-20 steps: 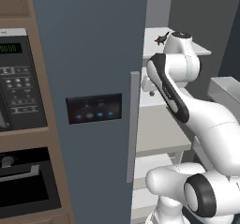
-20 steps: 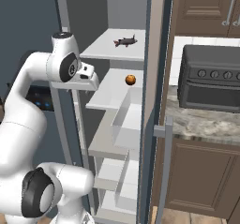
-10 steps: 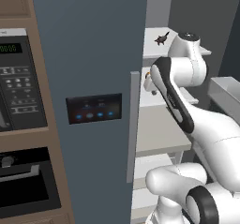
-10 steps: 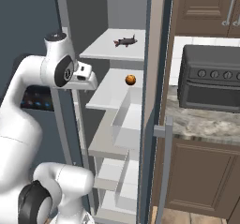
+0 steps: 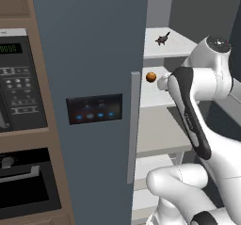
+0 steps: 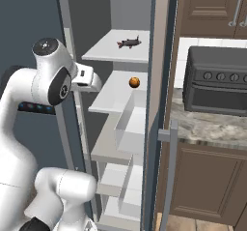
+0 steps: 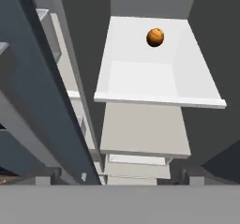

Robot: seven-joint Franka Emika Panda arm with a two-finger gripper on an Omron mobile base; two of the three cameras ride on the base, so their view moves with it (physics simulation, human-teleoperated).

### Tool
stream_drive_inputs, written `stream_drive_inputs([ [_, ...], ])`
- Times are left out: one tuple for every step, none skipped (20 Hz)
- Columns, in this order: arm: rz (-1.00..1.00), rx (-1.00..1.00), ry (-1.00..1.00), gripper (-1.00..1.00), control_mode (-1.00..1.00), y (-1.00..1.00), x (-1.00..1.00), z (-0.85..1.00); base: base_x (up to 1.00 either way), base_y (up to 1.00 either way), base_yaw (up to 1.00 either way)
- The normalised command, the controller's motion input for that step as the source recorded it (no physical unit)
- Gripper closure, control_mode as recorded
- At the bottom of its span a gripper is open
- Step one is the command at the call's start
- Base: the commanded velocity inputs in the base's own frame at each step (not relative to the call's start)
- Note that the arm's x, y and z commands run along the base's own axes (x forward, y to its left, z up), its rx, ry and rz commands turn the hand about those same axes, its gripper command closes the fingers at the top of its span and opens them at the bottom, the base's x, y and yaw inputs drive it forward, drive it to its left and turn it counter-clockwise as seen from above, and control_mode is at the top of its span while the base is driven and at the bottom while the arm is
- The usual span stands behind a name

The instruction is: Take the fish out of the fridge, briefly rinse it in the sink, and place it on the tray next to the sink.

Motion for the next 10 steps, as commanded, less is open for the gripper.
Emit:
stream_drive_inputs([
  [-0.03, 0.0, -0.19, -1.0, -1.0, -0.36, -0.11, 0.46, 0.0, 0.0, 0.0],
  [-0.04, 0.0, -0.19, -1.0, -1.0, -0.39, -0.11, 0.47, 0.0, 0.0, 0.0],
  [-0.04, 0.0, -0.19, -1.0, -1.0, -0.41, -0.11, 0.5, 0.0, 0.0, 0.0],
  [-0.06, 0.0, -0.19, -1.0, -1.0, -0.41, -0.04, 0.54, 0.0, 0.0, 0.0],
  [-0.08, 0.0, -0.17, -1.0, -1.0, -0.4, 0.0, 0.55, 0.0, 0.0, 0.0],
  [-0.09, 0.0, -0.14, -1.0, -1.0, -0.41, 0.0, 0.54, 0.0, 0.0, 0.0],
  [-0.06, 0.0, -0.07, -1.0, -1.0, -0.42, 0.0, 0.46, 0.0, 0.0, 0.0],
  [-0.05, 0.0, -0.06, -1.0, -1.0, -0.46, 0.0, 0.36, 0.0, 0.0, 0.0],
  [-0.05, 0.01, -0.05, -1.0, -1.0, -0.46, 0.0, 0.31, 0.0, 0.0, 0.0],
  [-0.05, 0.01, -0.06, -1.0, -1.0, -0.45, 0.0, 0.26, 0.0, 0.0, 0.0],
])
